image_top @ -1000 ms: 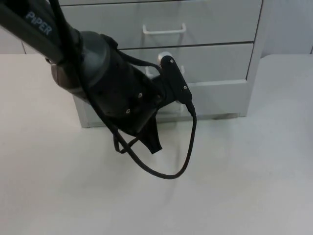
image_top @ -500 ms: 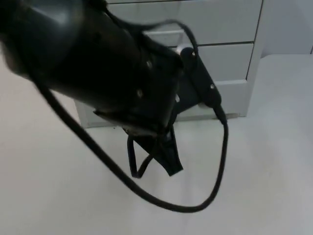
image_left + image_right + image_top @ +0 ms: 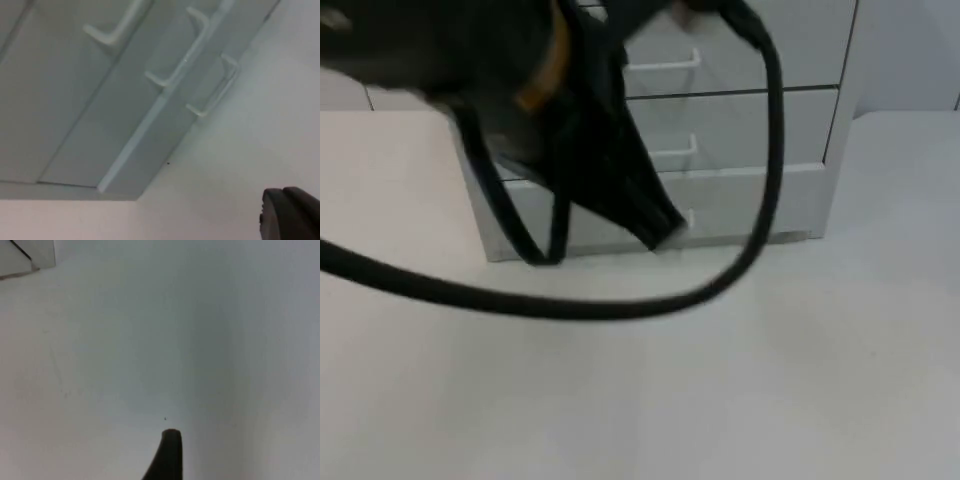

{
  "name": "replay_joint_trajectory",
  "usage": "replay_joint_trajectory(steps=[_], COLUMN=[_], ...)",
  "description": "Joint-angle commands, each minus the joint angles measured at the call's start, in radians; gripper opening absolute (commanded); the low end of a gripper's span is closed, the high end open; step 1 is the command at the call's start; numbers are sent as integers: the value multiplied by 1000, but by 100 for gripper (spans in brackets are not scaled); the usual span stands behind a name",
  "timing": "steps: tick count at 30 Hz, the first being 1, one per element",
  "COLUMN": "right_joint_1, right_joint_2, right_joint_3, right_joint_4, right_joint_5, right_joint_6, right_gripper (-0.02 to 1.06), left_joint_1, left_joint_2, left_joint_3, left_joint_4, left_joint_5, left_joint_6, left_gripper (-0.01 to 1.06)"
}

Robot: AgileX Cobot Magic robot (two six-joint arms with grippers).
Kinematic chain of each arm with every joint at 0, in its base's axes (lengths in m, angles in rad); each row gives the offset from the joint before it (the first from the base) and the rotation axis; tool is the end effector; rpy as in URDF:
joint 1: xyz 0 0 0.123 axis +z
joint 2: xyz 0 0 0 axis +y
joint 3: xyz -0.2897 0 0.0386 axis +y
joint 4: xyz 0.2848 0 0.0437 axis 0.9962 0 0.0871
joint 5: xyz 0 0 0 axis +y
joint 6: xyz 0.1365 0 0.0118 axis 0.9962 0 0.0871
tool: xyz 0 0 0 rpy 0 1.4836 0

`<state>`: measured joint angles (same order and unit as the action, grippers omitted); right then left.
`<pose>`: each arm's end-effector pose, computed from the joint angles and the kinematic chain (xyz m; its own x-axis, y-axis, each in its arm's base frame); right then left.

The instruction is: Open the drawer with the left hand, place the block into the drawer with the right hand, then close the drawer with the left hand.

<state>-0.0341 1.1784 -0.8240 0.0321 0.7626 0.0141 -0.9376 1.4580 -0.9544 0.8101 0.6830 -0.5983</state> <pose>0.2775 -0.0064 0.2301 -0.8551 0.0665 -0.5141 0.0546 0.9978 0.0382 0.2572 -0.2444 0.2185 -0.4244 0.7065 -0.5663 0.5931 0.6895 0.4157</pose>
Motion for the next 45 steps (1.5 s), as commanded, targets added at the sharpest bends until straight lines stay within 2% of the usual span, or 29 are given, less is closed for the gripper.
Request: replay_joint_trajectory(steps=[1, 3, 5, 6, 11, 12, 16, 17, 21, 22, 27, 28, 33, 39, 45], right_joint_1=[-3, -3, -3, -3, -3, -3, -3, -3, -3, -3, -3, -3, -2, -2, -2], right_joint_2=[-8, -8, -8, -8, -8, -8, -8, -8, -8, -8, -8, -8, -8, -8, -36], right_joint_3=[7, 7, 7, 7, 7, 7, 7, 7, 7, 7, 7, 7, 7, 7, 7], right_joint_4=[-2, -2, -2, -2, -2, -2, -2, -2, 0, 0, 0, 0, 0, 39, 199], right_joint_5=[-2, -4, -4, -4, -4, -4, -4, -4, -4, -4, -11, -11, -11, -10, -14], right_joint_6=[-4, -8, -8, -8, -8, -8, -8, -8, -8, -8, -8, -8, -20, -61, -247], right_gripper=[74, 74, 74, 74, 74, 74, 74, 74, 74, 74, 74, 74, 74, 74, 74], left_joint_1=[4, 30, 100, 100, 313, 313, 492, 492, 658, 658, 815, 815, 928, 962, 962], left_joint_2=[-43, -84, -136, -136, -259, -259, -374, -374, -489, -489, -611, -611, -684, -689, -704], left_joint_3=[6, 6, 6, 6, 6, 6, 13, 13, 49, 49, 129, 129, 167, 175, 175], left_joint_4=[-19, -40, -114, -114, -295, -295, -422, -422, -518, -518, -610, -610, -722, -796, -810], left_joint_5=[26, 44, 44, 44, 42, 42, 42, 42, 44, 44, 38, 38, 43, 51, 58], left_joint_6=[4, 25, 87, 87, 237, 237, 341, 341, 416, 416, 491, 491, 572, 614, 616], left_gripper=[0, 0, 0, 0, 0, 0, 0, 0, 0, 0, 0, 0, 0, 0, 0])
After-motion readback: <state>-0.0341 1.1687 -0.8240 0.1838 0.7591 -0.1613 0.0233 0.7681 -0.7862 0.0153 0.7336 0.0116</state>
